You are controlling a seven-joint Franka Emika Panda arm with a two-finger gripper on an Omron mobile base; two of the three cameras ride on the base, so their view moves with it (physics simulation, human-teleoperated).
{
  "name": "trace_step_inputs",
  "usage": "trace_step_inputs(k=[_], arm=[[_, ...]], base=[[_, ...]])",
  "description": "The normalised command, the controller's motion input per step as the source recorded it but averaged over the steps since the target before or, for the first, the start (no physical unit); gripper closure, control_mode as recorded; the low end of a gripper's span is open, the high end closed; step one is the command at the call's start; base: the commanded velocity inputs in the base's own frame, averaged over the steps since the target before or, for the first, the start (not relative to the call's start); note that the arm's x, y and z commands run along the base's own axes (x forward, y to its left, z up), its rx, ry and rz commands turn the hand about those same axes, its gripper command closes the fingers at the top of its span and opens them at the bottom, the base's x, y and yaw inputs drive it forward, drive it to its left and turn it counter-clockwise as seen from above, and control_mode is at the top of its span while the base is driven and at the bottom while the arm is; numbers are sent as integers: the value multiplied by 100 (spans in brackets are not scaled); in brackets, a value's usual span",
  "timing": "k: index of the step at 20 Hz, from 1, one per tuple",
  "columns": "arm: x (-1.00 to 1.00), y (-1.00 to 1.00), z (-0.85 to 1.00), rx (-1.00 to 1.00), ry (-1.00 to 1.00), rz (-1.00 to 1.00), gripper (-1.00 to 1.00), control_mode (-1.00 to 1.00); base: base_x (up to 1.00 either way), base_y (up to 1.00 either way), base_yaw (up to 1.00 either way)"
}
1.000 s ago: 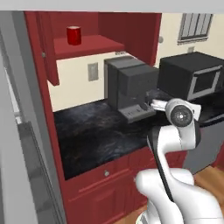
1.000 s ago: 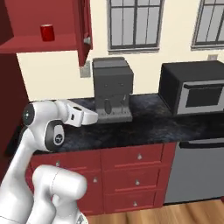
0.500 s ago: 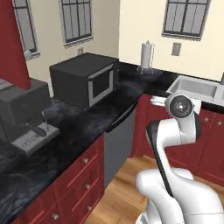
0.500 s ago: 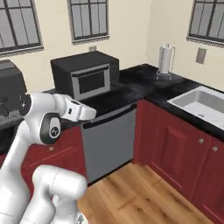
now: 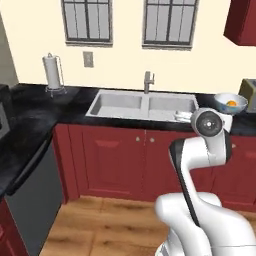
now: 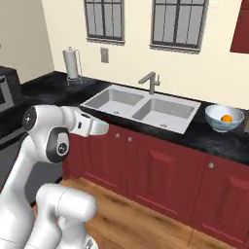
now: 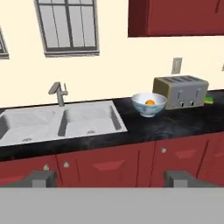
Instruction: Move the mug from next to the sink to the open cabinet. Then, move the bowl with the orange to the fridge to clear the area for faucet cleaning.
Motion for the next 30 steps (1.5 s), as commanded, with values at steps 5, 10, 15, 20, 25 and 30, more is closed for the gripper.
trace_step_inputs(k=[5,10,15,20,25,30], arm=[[0,0,0,0,0,0,-100,100],[0,0,0,0,0,0,-100,100],[0,0,0,0,0,0,-100,100],[0,0,0,0,0,0,-100,100],[0,0,0,0,0,0,-100,100],[35,-68,0,19,26,9,-100,-100]], base=[[88,-99,-37],[98,-89,-3],[95,-49,-25],[70,-5,-32],[0,-24,-22],[0,0,0]])
